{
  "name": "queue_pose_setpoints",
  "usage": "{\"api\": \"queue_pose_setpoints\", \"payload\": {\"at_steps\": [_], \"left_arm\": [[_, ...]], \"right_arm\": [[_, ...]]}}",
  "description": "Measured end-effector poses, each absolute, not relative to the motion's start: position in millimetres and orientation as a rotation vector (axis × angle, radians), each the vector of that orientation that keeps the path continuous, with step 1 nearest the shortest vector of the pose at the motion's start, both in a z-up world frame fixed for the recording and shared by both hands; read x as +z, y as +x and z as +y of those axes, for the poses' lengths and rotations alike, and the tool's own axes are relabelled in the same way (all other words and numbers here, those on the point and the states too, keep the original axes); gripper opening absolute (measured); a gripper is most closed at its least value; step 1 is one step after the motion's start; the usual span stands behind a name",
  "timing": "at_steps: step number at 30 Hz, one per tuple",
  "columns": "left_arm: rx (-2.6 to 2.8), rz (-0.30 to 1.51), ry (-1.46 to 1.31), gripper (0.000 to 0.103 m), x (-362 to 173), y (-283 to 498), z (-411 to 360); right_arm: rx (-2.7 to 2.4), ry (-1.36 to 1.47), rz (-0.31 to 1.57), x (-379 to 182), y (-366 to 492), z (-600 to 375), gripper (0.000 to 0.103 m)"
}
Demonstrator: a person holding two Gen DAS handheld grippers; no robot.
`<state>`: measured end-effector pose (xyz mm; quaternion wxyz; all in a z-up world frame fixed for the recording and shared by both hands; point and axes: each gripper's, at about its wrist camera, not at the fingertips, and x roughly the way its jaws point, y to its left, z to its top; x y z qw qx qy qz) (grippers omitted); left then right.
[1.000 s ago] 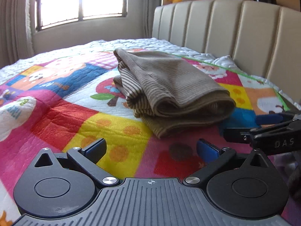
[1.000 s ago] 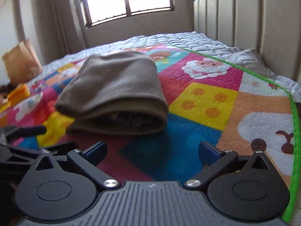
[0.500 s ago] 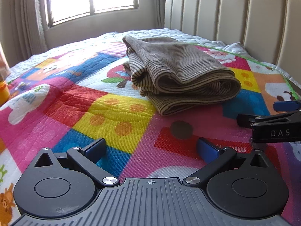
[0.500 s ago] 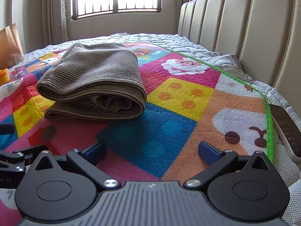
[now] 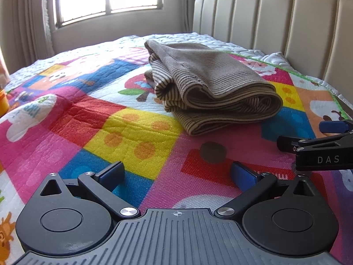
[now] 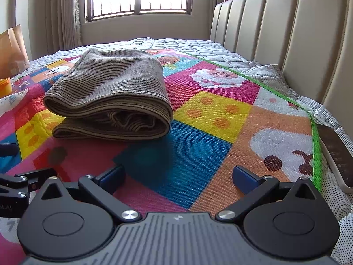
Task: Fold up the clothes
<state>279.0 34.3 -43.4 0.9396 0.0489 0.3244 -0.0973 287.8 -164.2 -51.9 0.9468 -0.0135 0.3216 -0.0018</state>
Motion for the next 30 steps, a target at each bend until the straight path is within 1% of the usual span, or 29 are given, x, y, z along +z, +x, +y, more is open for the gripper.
{"api": "queue_pose_setpoints", "payload": {"at_steps": [30], "left_arm": [[-0.194, 0.657, 0.115, 0.103, -43.4, 278.4, 32.5]], "right_arm": [[-0.004, -0.025, 0.654, -52.1, 287.7, -164.5, 0.103]]}}
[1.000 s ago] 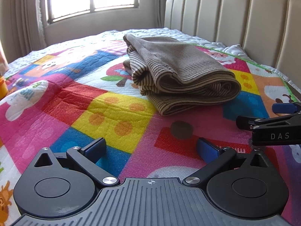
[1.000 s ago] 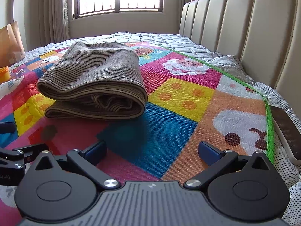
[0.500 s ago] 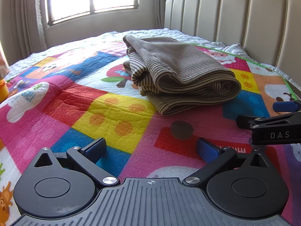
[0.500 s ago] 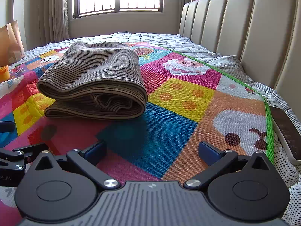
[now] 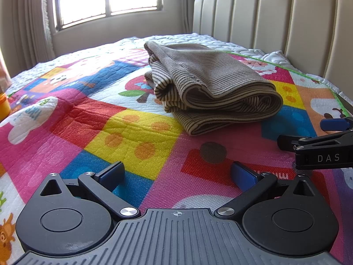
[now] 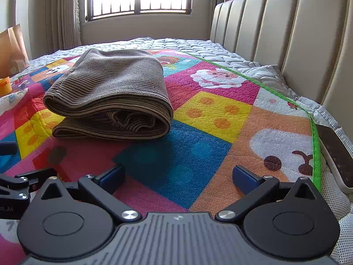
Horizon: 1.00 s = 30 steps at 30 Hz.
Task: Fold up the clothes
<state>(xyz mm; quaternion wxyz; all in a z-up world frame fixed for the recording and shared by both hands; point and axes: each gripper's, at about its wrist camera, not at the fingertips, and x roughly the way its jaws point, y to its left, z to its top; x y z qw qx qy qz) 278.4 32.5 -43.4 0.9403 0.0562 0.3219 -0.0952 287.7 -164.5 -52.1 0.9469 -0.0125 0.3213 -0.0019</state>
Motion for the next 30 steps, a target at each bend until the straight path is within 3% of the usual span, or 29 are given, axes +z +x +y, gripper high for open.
{"api": "queue_pose_setpoints", "payload": {"at_steps": [30], "left_arm": [[-0.204, 0.667, 0.104, 0.103, -45.0, 280.5, 33.6]], "right_arm": [[-0.004, -0.026, 0.657, -52.5, 288.9, -165.0, 0.103]]}}
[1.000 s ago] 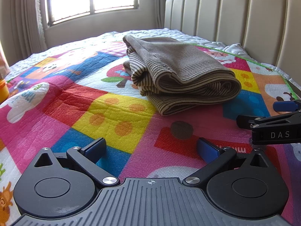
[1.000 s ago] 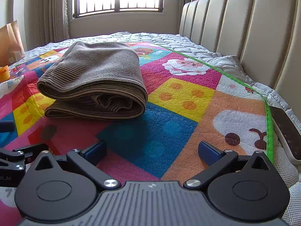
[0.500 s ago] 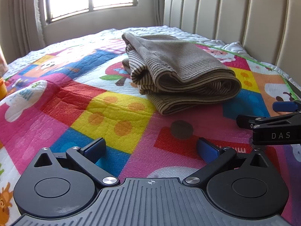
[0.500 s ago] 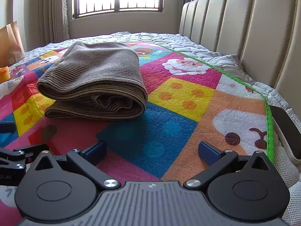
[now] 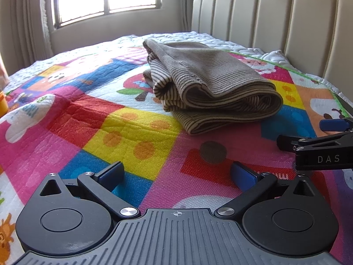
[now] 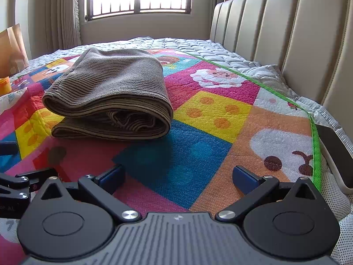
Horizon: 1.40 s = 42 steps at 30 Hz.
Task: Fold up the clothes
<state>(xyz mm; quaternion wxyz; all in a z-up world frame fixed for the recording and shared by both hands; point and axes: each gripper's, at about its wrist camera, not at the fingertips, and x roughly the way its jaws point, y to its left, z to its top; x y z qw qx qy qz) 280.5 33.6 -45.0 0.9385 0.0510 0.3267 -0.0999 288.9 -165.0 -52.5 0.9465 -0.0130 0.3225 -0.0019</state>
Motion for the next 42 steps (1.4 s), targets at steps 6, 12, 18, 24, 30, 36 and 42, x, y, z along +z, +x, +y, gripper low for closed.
{"api": "queue_pose_setpoints", "payload": {"at_steps": [6, 12, 18, 24, 30, 36, 42], "left_arm": [[-0.201, 0.665, 0.109, 0.103, -45.4, 280.5, 32.7], [-0.196, 0.664, 0.121, 0.103, -45.7, 280.2, 30.4], [-0.192, 0.664, 0.127, 0.103, -45.9, 281.0, 29.1], [-0.201, 0.663, 0.103, 0.103, -46.4, 281.2, 32.5], [-0.213, 0.662, 0.07, 0.103, -45.7, 282.3, 37.0], [-0.215, 0.686, 0.073, 0.103, -43.6, 286.1, 36.2], [-0.204, 0.748, 0.087, 0.103, -37.7, 294.6, 32.2]], "right_arm": [[-0.003, -0.026, 0.658, -52.5, 289.2, -165.6, 0.103], [-0.004, -0.026, 0.659, -52.4, 289.4, -165.3, 0.103], [-0.003, -0.026, 0.659, -52.4, 289.5, -165.1, 0.103], [-0.003, -0.026, 0.659, -52.2, 289.7, -165.0, 0.103], [-0.003, -0.025, 0.658, -52.3, 289.0, -164.9, 0.103], [-0.001, -0.024, 0.656, -52.6, 289.1, -165.2, 0.103], [0.0, -0.027, 0.654, -52.5, 288.9, -164.5, 0.103]]}}
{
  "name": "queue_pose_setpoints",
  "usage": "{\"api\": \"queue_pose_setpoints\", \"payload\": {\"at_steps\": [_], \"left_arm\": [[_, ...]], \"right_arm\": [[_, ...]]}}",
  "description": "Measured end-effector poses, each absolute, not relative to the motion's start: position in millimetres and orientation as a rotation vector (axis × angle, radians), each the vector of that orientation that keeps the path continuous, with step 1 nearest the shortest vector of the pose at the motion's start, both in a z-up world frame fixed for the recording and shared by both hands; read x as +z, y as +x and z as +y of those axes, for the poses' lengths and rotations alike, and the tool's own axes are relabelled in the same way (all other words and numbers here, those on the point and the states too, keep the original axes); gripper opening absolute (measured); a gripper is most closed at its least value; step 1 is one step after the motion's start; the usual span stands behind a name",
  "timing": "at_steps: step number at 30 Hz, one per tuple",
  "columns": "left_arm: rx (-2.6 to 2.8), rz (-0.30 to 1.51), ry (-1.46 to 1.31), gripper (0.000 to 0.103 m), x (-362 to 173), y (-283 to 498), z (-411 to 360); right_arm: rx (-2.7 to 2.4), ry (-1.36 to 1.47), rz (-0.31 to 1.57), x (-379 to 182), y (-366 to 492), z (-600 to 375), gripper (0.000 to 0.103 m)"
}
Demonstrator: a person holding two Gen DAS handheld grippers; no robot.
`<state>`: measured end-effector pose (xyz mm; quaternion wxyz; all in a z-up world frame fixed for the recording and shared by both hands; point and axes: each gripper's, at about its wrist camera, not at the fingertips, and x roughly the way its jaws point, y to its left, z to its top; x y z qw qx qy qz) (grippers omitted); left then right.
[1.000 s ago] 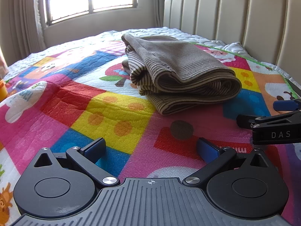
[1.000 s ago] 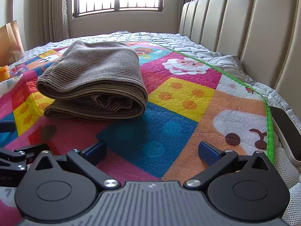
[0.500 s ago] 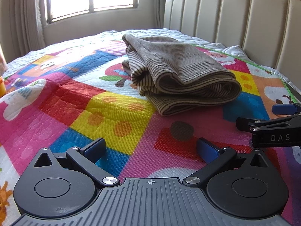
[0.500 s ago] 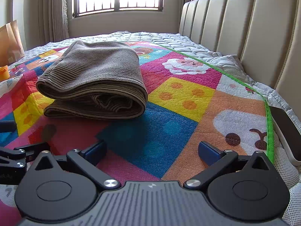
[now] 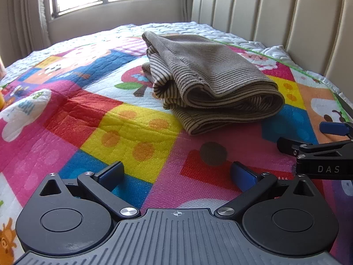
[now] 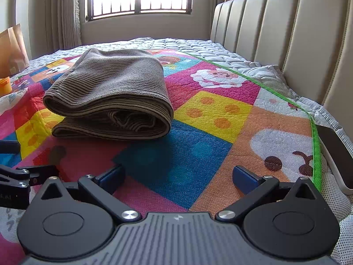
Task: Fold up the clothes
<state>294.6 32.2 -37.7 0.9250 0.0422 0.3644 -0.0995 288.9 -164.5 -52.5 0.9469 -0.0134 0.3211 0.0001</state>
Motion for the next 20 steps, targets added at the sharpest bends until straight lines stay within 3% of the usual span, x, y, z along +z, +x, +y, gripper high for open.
{"api": "queue_pose_setpoints", "payload": {"at_steps": [20], "left_arm": [[-0.171, 0.695, 0.069, 0.103, -39.8, 285.6, 32.0]], "right_arm": [[0.0, -0.03, 0.65, -52.8, 289.0, -163.8, 0.103]]}}
